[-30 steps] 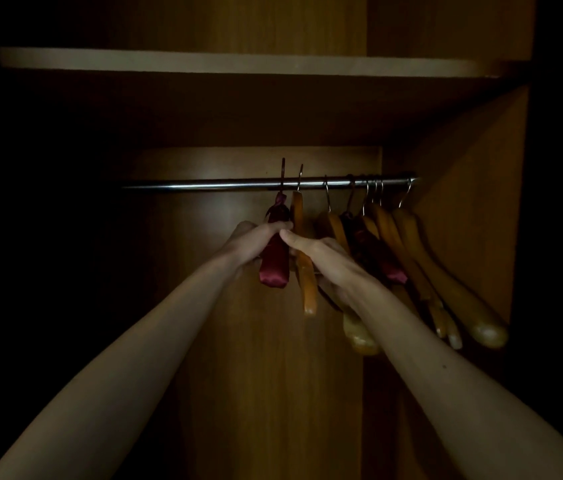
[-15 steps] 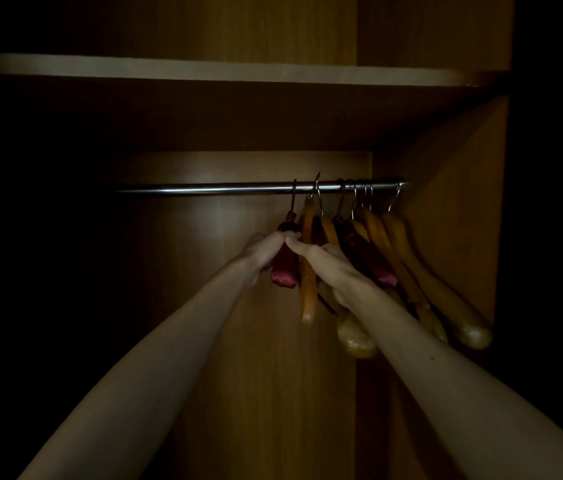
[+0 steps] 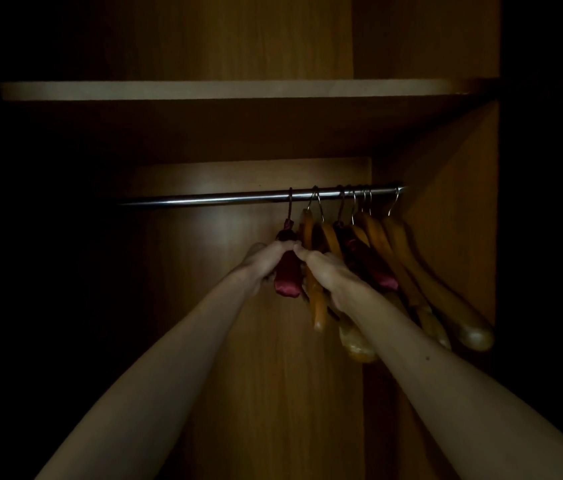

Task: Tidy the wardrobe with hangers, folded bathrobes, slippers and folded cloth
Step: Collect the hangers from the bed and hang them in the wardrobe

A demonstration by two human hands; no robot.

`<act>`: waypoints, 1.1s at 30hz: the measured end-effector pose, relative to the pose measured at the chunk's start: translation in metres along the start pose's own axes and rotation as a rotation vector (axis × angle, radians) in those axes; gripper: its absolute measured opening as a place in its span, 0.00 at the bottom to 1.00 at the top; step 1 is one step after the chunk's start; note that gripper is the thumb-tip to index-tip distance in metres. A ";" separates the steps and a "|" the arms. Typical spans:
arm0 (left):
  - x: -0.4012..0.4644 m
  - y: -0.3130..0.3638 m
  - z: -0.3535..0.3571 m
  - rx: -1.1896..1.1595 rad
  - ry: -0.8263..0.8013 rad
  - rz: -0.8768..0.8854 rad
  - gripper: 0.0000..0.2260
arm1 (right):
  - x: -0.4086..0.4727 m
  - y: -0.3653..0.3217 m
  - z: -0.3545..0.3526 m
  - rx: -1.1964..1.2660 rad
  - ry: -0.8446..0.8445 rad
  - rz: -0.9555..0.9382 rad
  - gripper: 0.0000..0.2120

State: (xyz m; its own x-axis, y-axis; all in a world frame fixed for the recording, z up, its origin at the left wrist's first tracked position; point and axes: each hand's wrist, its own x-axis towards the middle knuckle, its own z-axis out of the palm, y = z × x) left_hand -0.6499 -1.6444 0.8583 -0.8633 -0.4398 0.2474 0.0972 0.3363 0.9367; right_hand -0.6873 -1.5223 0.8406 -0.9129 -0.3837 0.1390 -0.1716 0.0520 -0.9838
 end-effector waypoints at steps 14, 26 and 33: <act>-0.012 -0.004 0.009 0.041 -0.058 -0.007 0.20 | -0.017 0.000 -0.004 -0.046 0.099 -0.069 0.25; -0.089 -0.166 0.038 0.100 0.193 -0.006 0.08 | -0.138 0.136 -0.012 -0.312 0.347 -0.769 0.17; -0.159 -0.315 0.107 0.150 -0.175 -0.324 0.07 | -0.176 0.317 -0.016 -0.440 0.278 -0.394 0.12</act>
State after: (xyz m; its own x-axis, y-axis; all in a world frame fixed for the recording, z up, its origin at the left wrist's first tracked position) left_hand -0.5963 -1.5914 0.4975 -0.9100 -0.3990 -0.1129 -0.2563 0.3271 0.9096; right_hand -0.5872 -1.4233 0.5059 -0.8024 -0.2012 0.5619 -0.5946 0.3514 -0.7232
